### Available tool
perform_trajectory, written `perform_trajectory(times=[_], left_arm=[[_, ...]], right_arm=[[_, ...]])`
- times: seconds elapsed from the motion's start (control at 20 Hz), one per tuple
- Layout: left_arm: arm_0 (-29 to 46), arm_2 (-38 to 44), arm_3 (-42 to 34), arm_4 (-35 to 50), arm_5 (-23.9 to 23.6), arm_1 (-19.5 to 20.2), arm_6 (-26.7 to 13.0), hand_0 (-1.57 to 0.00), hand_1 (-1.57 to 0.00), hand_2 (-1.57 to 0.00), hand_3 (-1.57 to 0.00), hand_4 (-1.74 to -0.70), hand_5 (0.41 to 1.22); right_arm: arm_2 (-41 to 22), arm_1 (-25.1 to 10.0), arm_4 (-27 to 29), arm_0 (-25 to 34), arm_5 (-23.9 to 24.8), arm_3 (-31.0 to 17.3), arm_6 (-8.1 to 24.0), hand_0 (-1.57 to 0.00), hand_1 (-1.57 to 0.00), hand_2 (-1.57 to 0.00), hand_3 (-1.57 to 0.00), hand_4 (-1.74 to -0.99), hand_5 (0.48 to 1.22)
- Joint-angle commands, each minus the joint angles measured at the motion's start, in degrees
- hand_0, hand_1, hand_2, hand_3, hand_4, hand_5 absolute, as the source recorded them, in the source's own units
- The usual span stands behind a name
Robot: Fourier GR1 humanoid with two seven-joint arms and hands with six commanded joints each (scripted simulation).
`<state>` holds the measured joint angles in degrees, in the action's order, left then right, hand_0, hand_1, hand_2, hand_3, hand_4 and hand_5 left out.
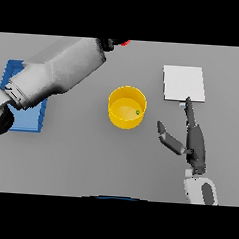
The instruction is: Pick up the red beaker and tilt it to pour out 1 green nut into yellow bowl. Pick up the yellow bowl and place it on the metallic measuring scale.
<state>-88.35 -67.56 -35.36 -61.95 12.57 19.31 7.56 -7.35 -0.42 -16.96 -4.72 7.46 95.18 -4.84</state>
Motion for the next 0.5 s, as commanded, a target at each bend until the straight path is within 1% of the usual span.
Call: perform_trajectory(times=[0.0,0.05,0.1,0.15,0.2,0.25,0.3,0.35,0.4,0.45], left_arm=[[-1.3,1.1,1.5,1.1,-1.1,0.9,1.0,-1.57,-1.57,-1.48,-1.15,-1.7,1.221],[-2.9,2.7,3.1,2.5,-1.0,1.8,0.3,-1.57,-1.57,-1.5,-1.23,-1.7,1.221],[-3.9,4.4,5.9,4.0,-0.8,1.7,-1.3,-1.57,-1.57,-1.51,-1.3,-1.71,1.221],[-4.9,6.5,7.6,6.1,-0.9,2.4,-1.7,-1.57,-1.57,-1.53,-1.35,-1.71,1.221],[-5.5,9.2,10.0,8.8,-1.2,3.1,-2.4,-1.57,-1.57,-1.53,-1.4,-1.72,1.221],[-5.5,12.2,12.8,11.9,-1.9,3.6,-4.1,-1.57,-1.57,-1.54,-1.38,-1.72,1.221],[-5.2,15.6,15.0,15.4,-2.3,4.5,-5.8,-1.57,-1.57,-1.55,-1.38,-1.73,1.221],[-4.8,18.8,17.6,18.7,-2.9,5.3,-8.4,-1.57,-1.57,-1.55,-1.36,-1.73,1.221],[-3.9,21.7,18.7,22.2,-3.8,6.5,-9.7,-1.57,-1.57,-1.56,-1.36,-1.73,1.221],[-2.7,24.5,19.7,25.7,-5.2,8.3,-9.6,-1.57,-1.57,-1.56,-1.37,-1.73,1.221]], right_arm=[[0.3,-0.2,1.0,-0.1,-0.7,0.3,-0.1,0.0,0.0,0.0,0.0,-1.183,0.596],[0.4,-0.1,1.5,0.1,-0.9,0.2,-0.4,0.0,0.0,0.0,0.0,-1.181,0.593],[0.4,-0.1,2.1,0.0,-1.4,0.1,-0.6,0.0,0.0,0.0,0.0,-1.182,0.593],[0.4,0.0,2.9,-0.1,-2.0,0.1,-0.8,0.0,0.0,0.0,0.0,-1.183,0.595],[0.6,0.0,2.8,-0.3,-1.9,-0.9,-1.5,0.0,0.0,0.0,0.0,-1.193,0.597],[0.9,-0.1,3.1,0.1,-1.8,-0.5,-1.7,0.0,0.0,0.0,0.0,-1.2,0.596],[1.3,-0.6,3.7,0.7,-2.2,-0.9,-1.3,0.0,0.0,0.0,0.0,-1.199,0.594],[1.5,-0.8,4.1,0.7,-2.5,-0.6,-1.3,0.0,0.0,0.0,0.0,-1.209,0.593],[1.2,-0.5,4.2,1.3,-2.8,-1.1,-1.2,0.0,0.0,0.0,0.0,-1.222,0.592],[1.3,-0.6,4.6,1.2,-3.1,-0.9,-1.2,0.0,0.0,0.0,0.0,-1.224,0.592]])
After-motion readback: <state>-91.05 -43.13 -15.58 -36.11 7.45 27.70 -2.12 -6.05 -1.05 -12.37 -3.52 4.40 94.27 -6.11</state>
